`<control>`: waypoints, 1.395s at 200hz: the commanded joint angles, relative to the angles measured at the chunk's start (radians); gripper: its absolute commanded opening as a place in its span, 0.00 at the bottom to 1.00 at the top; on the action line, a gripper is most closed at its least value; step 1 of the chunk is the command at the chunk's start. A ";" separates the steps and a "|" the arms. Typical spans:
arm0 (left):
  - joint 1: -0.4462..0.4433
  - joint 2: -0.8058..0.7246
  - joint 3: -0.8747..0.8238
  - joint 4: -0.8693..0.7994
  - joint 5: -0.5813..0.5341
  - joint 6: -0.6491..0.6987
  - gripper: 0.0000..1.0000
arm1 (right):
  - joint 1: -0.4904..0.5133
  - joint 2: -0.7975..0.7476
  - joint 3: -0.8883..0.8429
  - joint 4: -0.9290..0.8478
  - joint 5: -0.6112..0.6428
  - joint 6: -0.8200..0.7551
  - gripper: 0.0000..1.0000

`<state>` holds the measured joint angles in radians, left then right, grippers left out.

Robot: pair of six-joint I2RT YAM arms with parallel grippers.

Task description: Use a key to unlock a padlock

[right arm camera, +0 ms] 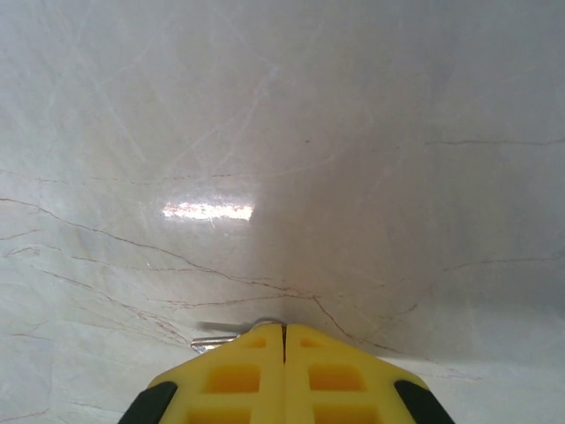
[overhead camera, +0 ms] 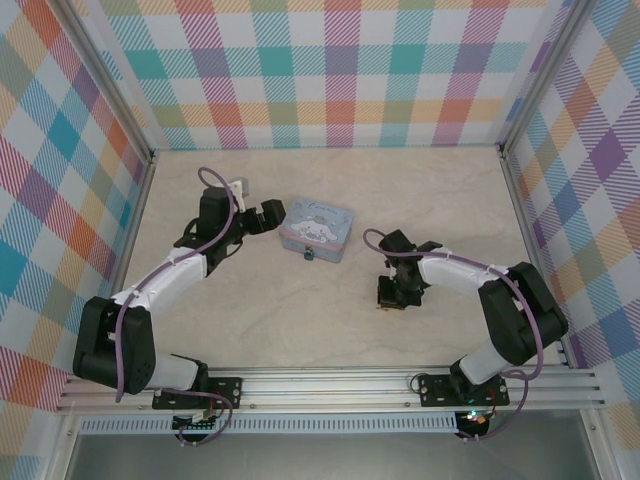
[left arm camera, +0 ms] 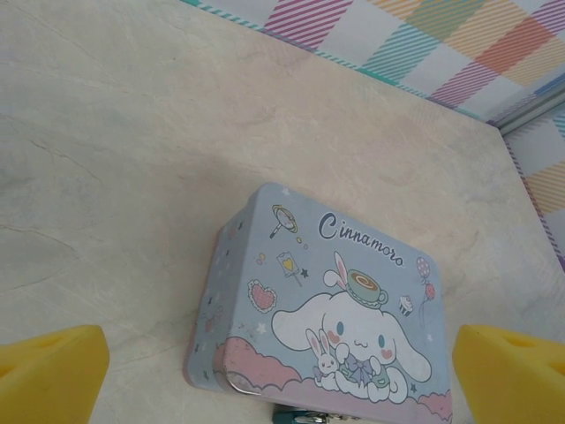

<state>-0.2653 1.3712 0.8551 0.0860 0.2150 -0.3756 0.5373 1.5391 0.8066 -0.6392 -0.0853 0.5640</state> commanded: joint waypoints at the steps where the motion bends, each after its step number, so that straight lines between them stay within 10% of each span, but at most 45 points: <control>1: 0.005 -0.034 -0.015 0.003 0.001 0.017 1.00 | 0.004 -0.049 0.008 0.004 0.009 -0.007 0.01; 131: -0.052 0.015 -0.082 0.209 0.206 -0.707 0.94 | 0.003 -0.203 0.080 0.414 -0.111 0.160 0.00; 210: -0.139 0.143 -0.080 0.439 0.283 -1.350 0.85 | 0.014 -0.057 0.226 0.680 -0.167 0.047 0.00; 279: -0.217 0.259 -0.101 0.716 0.283 -1.631 0.72 | 0.062 0.042 0.289 0.765 -0.216 0.066 0.00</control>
<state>-0.4545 1.6131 0.7784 0.6853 0.4896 -1.8488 0.5831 1.5707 1.0718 0.0589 -0.2718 0.6357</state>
